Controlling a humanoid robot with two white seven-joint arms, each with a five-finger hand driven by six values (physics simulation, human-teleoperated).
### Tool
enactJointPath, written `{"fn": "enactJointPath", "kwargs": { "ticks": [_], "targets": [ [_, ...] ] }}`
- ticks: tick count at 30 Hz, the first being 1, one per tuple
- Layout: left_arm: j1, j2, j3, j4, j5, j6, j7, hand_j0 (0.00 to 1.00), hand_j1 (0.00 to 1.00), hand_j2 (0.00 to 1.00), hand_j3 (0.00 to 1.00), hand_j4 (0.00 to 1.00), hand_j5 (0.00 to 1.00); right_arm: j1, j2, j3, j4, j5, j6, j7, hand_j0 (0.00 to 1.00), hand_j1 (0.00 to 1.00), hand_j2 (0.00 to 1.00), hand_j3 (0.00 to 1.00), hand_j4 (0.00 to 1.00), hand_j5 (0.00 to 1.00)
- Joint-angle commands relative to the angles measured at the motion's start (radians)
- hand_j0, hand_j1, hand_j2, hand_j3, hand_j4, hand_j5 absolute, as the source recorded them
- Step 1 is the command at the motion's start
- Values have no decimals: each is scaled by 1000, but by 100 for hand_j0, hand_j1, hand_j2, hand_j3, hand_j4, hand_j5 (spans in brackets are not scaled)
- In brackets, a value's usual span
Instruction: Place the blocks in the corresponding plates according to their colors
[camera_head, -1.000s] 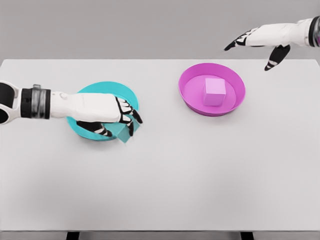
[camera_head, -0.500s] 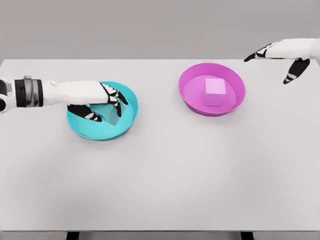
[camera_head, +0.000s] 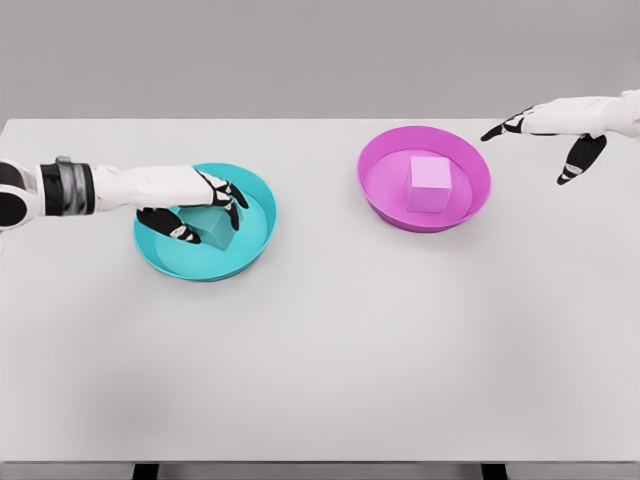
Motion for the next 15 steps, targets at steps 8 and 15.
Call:
{"fn": "enactJointPath", "kwargs": {
  "ticks": [8, 15],
  "targets": [
    [0, -3, 5, 5, -22, 3, 0, 85, 85, 85, 85, 85, 85, 9, -1, -2, -1, -5, 2, 0, 100, 100, 100, 100, 100, 100],
    [0, -4, 7, 4, -22, 3, 0, 95, 95, 95, 95, 95, 95, 8, -4, -1, -1, -5, 2, 0, 100, 100, 100, 100, 100, 100]
  ]
}}
